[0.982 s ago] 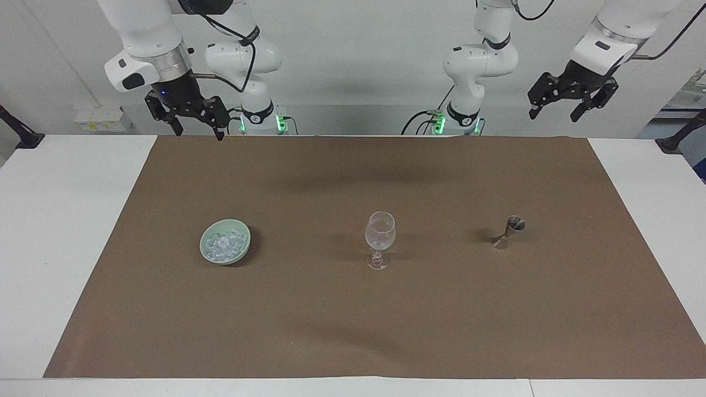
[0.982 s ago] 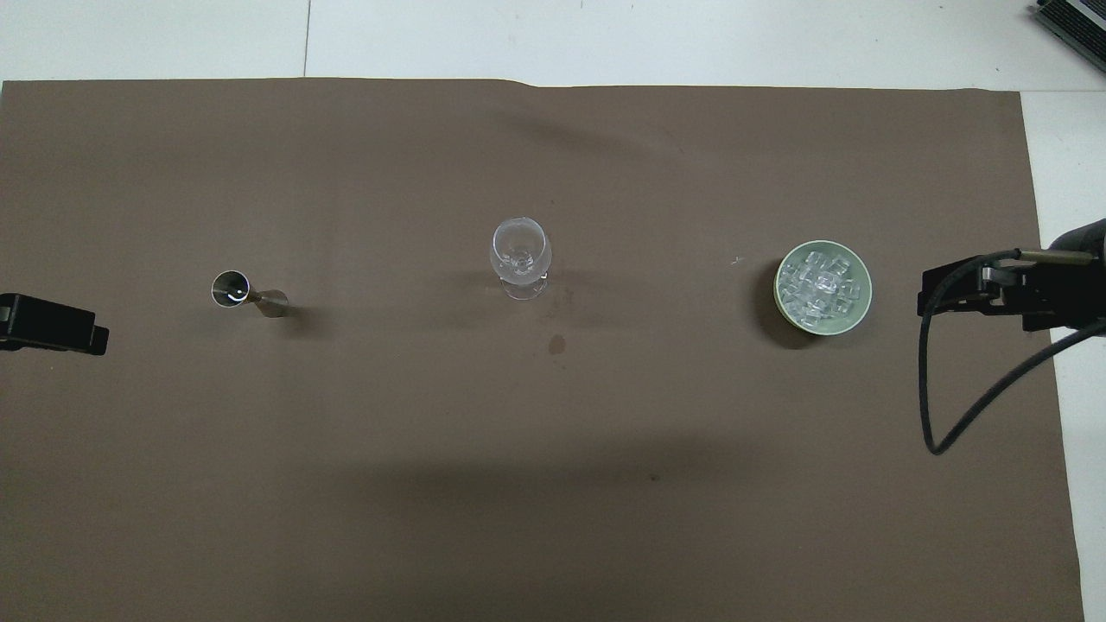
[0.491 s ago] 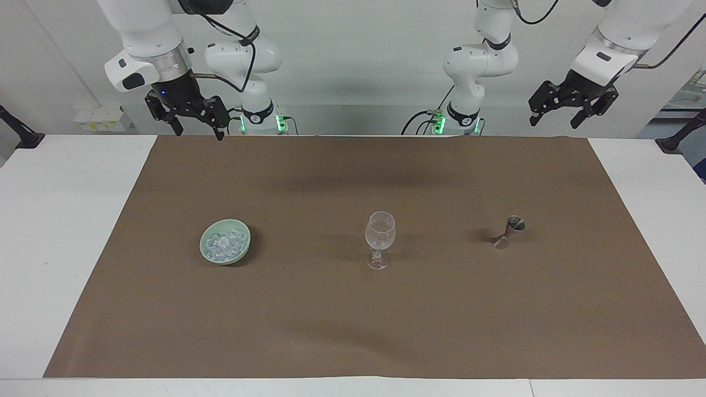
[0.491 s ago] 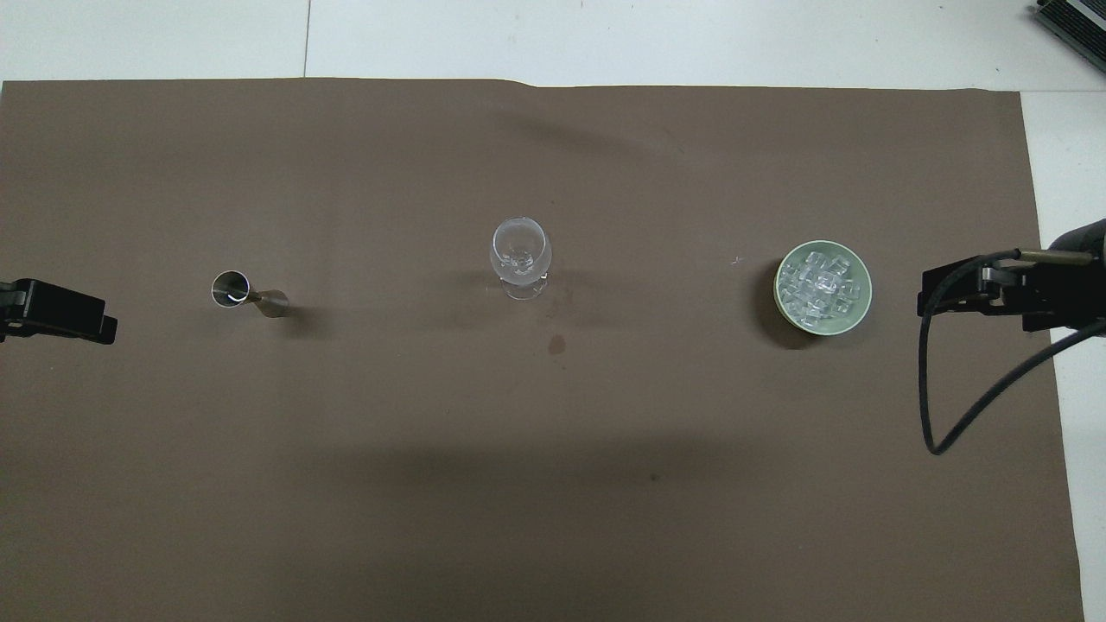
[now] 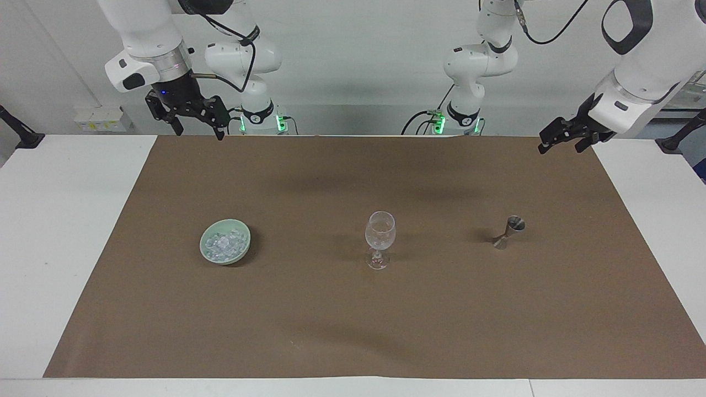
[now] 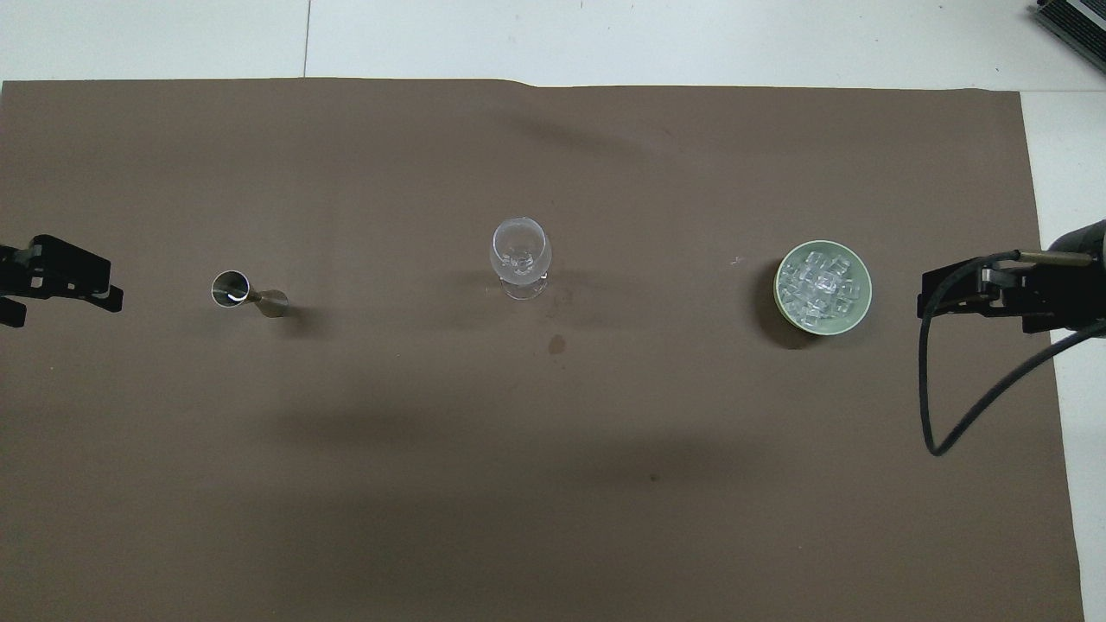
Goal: Pour wine and add ice with both arms
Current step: 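Move the open left gripper toward the small dark bottle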
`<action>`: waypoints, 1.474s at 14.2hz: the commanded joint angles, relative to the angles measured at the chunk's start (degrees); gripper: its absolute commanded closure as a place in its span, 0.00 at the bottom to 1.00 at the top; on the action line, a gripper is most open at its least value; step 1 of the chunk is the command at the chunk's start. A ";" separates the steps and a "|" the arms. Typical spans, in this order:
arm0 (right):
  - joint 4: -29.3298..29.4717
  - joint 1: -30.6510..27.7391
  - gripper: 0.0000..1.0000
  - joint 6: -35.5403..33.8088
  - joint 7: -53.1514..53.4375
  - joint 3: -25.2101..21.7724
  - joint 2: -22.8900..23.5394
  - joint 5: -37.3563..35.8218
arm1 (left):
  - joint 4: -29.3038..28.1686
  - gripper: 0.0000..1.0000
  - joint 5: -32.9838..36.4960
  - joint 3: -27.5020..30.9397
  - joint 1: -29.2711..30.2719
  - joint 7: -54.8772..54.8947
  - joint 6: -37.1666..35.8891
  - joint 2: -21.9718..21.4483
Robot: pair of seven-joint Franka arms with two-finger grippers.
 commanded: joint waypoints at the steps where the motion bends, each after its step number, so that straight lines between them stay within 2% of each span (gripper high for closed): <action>1: -0.80 -0.70 0.00 -0.06 -0.85 0.08 -0.65 1.57 | 2.61 0.00 -3.56 -0.34 3.08 -6.44 -0.59 4.09; 3: -0.80 -0.79 0.00 0.03 -0.94 0.08 -0.65 1.66 | 2.44 0.00 -6.55 -0.16 4.93 -10.91 -1.11 5.84; 9: -0.80 -0.88 0.00 0.30 -1.21 -0.09 -0.65 1.48 | 2.35 0.00 -16.39 7.03 4.41 -24.44 -2.34 10.59; 13: -0.89 -0.88 0.00 0.56 -1.20 -0.09 -0.65 1.40 | 2.35 0.00 -26.85 13.10 4.50 -34.03 -2.26 15.51; 17: -0.98 -0.88 0.00 0.47 -1.12 -0.09 -0.74 1.31 | 2.26 0.00 -28.00 13.20 5.02 -35.63 -1.99 19.03; 21: -0.98 -0.88 0.00 0.47 -1.29 -0.09 -0.74 1.39 | 1.65 0.00 -33.88 13.98 7.05 -36.95 -1.46 23.77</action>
